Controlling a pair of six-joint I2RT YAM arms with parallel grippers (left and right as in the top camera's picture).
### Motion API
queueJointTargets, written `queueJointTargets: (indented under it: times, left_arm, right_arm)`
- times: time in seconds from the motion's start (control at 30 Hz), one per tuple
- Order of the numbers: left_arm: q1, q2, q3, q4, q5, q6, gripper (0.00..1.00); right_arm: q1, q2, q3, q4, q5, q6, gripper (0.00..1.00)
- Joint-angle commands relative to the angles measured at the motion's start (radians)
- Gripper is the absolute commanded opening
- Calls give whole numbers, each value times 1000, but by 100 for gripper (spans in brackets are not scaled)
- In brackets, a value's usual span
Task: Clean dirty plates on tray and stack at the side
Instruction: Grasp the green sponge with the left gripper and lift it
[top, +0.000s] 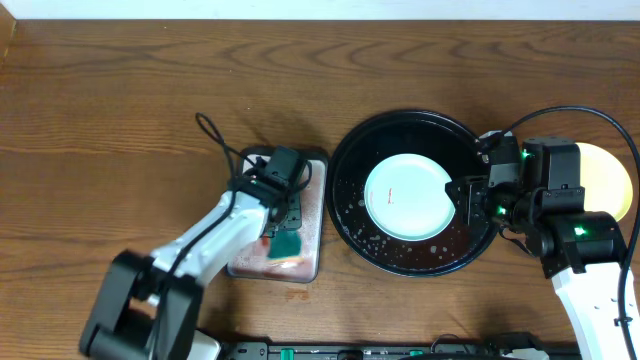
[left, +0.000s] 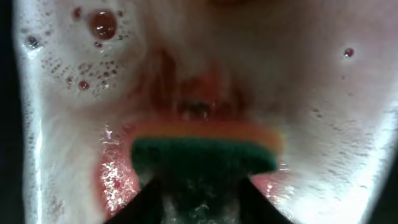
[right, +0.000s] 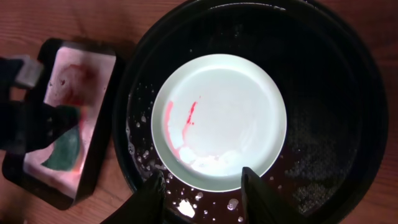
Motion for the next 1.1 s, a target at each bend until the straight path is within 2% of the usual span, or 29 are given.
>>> queueJointTargets:
  times: [0.0,0.03,0.23,0.3,0.33,0.5,0.7,0.87,1.0,1.07]
  left_arm:
    - [0,37,-16,0,23,8,13]
    - [0,30,-7,-5,23,8,8]
    - [0,-56,79,-85,23,16,9]
    - [0,-94,99,-113,23,16,47]
    - [-1,-113,102,-124,31,16,53]
    - [-2,-153,100,-200,137,6,58]
    - [-18,-116,32,-210,154,-94,53]
    - [-50,-50,-32,-109,151,-129,47]
    - [-53,24,-38,-54,150,-128,34]
    - [-53,58,-38,-35,147,-128,19]
  right_arm:
    - [8,2,4,-2,-7,9,37]
    - [8,2,4,-2,-7,9,37]
    - [8,2,4,-3,-7,9,37]
    - [8,2,4,-3,-7,9,36]
    - [8,2,4,-3,-7,9,35]
    - [8,2,4,-2,-7,9,35]
    - [8,2,4,-1,-7,9,35]
    - [8,2,4,0,-7,8,36]
    - [8,2,4,-2,18,8,37]
    - [8,2,3,-3,37,8,38]
